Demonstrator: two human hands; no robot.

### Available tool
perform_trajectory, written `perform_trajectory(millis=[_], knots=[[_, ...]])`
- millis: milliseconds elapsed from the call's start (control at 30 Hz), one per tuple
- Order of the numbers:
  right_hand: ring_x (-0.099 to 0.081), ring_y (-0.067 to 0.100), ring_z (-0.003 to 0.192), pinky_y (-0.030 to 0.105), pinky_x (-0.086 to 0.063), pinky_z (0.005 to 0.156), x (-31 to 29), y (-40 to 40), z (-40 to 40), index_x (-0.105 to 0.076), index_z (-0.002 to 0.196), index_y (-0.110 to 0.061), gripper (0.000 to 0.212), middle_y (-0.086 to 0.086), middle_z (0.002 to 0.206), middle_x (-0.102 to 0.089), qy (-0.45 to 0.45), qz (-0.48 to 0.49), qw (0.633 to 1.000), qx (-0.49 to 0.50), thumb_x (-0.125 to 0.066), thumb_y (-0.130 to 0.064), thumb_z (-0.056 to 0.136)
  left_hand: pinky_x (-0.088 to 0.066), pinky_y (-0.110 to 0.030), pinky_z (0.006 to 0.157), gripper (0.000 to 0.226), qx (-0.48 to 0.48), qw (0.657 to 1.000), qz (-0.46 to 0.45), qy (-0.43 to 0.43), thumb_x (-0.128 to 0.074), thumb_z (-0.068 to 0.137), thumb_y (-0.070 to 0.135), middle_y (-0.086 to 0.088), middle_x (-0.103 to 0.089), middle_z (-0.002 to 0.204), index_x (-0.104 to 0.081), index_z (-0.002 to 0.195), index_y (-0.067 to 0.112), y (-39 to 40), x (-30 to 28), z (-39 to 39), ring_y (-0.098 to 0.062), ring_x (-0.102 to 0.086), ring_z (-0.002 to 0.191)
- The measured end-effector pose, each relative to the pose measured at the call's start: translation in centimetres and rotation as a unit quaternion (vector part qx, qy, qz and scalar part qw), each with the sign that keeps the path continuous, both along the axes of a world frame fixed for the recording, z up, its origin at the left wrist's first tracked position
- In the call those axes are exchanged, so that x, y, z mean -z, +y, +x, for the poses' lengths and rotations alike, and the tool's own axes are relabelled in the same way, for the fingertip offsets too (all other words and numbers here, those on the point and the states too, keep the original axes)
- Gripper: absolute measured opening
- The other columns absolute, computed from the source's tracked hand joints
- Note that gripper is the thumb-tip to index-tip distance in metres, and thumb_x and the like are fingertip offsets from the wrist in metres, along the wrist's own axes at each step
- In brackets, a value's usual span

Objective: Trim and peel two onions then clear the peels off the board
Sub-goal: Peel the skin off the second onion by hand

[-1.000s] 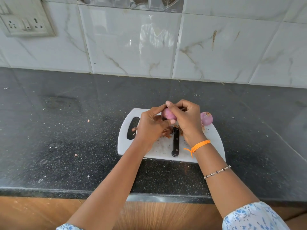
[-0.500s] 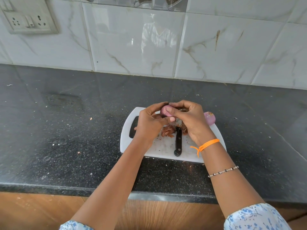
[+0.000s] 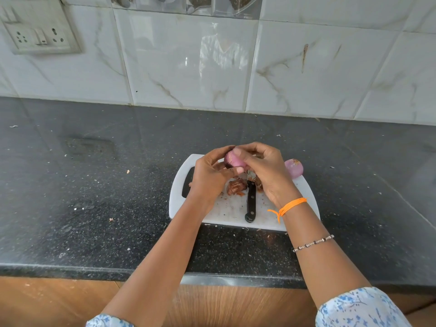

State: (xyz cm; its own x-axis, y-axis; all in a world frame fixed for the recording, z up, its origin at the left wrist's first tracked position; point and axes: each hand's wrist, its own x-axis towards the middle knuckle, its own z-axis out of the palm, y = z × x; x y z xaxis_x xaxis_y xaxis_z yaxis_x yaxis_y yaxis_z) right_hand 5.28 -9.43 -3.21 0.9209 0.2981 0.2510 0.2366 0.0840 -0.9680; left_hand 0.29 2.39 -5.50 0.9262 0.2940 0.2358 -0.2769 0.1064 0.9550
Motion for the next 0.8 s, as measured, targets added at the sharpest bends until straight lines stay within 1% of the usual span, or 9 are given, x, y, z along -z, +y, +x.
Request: perform_trajectory(millis=[67, 167, 300, 367, 467, 600, 667, 733, 800], knots=[[-0.067, 0.004, 0.07, 0.017, -0.052, 0.065, -0.1, 0.0, -0.1, -0.07, 0.085, -0.008, 0.015, 0.0, 0.075, -0.07, -0.005, -0.007, 1.0, -0.002, -0.078, -0.005, 0.072, -0.055, -0.03, 0.086, 0.047, 0.005, 1.0, 0.005, -0.007, -0.073, 0.071, -0.008, -0.007, -0.07, 0.109, -0.065, 0.113, 0.011, -0.1, -0.1, -0.1, -0.019, -0.067, 0.101], [-0.067, 0.014, 0.08, 0.029, -0.055, 0.077, -0.1, -0.3, 0.4, -0.073, 0.074, -0.015, 0.011, 0.0, 0.075, -0.071, 0.039, 0.038, 0.998, -0.027, -0.077, -0.011, 0.065, -0.055, -0.028, 0.085, 0.045, 0.026, 0.999, -0.021, -0.007, -0.071, 0.073, -0.01, -0.005, -0.069, 0.109, -0.064, 0.111, 0.014, 0.0, -0.2, -0.1, -0.017, -0.068, 0.097], [-0.069, 0.008, 0.072, 0.02, -0.056, 0.065, -0.2, -0.9, 0.9, -0.067, 0.082, -0.006, 0.011, -0.002, 0.073, -0.073, 0.082, 0.099, 0.99, -0.052, -0.059, 0.001, 0.085, -0.057, -0.026, 0.078, 0.041, 0.081, 0.992, -0.097, -0.005, -0.06, 0.081, -0.012, -0.005, -0.066, 0.109, -0.059, 0.117, 0.008, -0.1, -0.2, 0.0, -0.013, -0.068, 0.089], [-0.069, 0.008, 0.075, 0.019, -0.055, 0.067, -0.2, -0.9, 0.8, -0.067, 0.086, -0.007, 0.012, -0.001, 0.078, -0.073, 0.071, 0.092, 0.992, -0.048, -0.057, -0.002, 0.089, -0.057, -0.024, 0.074, 0.04, 0.096, 0.987, -0.129, -0.011, -0.056, 0.084, -0.013, -0.006, -0.065, 0.11, -0.057, 0.118, 0.006, -0.1, -0.3, 0.1, -0.013, -0.068, 0.089], [-0.066, 0.013, 0.087, 0.026, -0.054, 0.078, -0.1, -0.6, 0.5, -0.071, 0.091, -0.015, 0.008, 0.004, 0.091, -0.072, 0.038, 0.045, 0.997, -0.047, -0.064, -0.014, 0.086, -0.057, -0.025, 0.08, 0.039, 0.108, 0.98, -0.165, -0.017, -0.055, 0.085, -0.01, -0.009, -0.065, 0.113, -0.056, 0.121, 0.005, 0.0, -0.4, 0.1, -0.016, -0.067, 0.094], [-0.065, 0.017, 0.094, 0.033, -0.053, 0.089, 0.1, -0.2, 0.3, -0.071, 0.102, -0.019, 0.023, 0.002, 0.098, -0.07, 0.007, 0.002, 0.997, -0.076, -0.072, -0.011, 0.08, -0.055, -0.027, 0.086, 0.042, 0.127, 0.966, -0.226, -0.002, -0.052, 0.087, -0.002, -0.015, -0.062, 0.118, -0.05, 0.129, -0.002, 0.2, -0.4, 0.0, -0.021, -0.065, 0.102], [-0.065, 0.02, 0.094, 0.038, -0.053, 0.09, 0.3, 0.2, 0.2, -0.073, 0.094, -0.02, 0.018, 0.005, 0.097, -0.071, -0.004, 0.009, 0.999, -0.039, -0.074, -0.015, 0.078, -0.053, -0.03, 0.09, 0.04, 0.142, 0.962, -0.234, 0.007, -0.047, 0.091, -0.002, -0.021, -0.059, 0.123, -0.046, 0.131, -0.005, 0.2, -0.3, 0.1, -0.028, -0.061, 0.111], [-0.064, 0.018, 0.085, 0.037, -0.053, 0.082, 0.3, 0.6, -0.1, -0.072, 0.081, -0.02, 0.006, 0.002, 0.084, -0.07, 0.007, 0.038, 0.999, -0.009, -0.073, -0.014, 0.08, -0.052, -0.032, 0.093, 0.04, 0.15, 0.965, -0.213, 0.01, -0.047, 0.092, -0.001, -0.023, -0.058, 0.126, -0.046, 0.132, -0.005, 0.2, -0.1, 0.1, -0.03, -0.059, 0.115], [-0.057, 0.017, 0.072, 0.035, -0.047, 0.07, 0.4, 0.8, 0.0, -0.066, 0.063, -0.021, 0.021, 0.001, 0.068, -0.061, 0.013, 0.056, 0.998, 0.037, -0.071, -0.017, 0.082, -0.054, -0.029, 0.088, 0.037, 0.155, 0.97, -0.188, 0.011, -0.048, 0.091, -0.004, -0.017, -0.062, 0.12, -0.05, 0.128, -0.002, -0.2, -0.2, 0.1, -0.024, -0.064, 0.107]])
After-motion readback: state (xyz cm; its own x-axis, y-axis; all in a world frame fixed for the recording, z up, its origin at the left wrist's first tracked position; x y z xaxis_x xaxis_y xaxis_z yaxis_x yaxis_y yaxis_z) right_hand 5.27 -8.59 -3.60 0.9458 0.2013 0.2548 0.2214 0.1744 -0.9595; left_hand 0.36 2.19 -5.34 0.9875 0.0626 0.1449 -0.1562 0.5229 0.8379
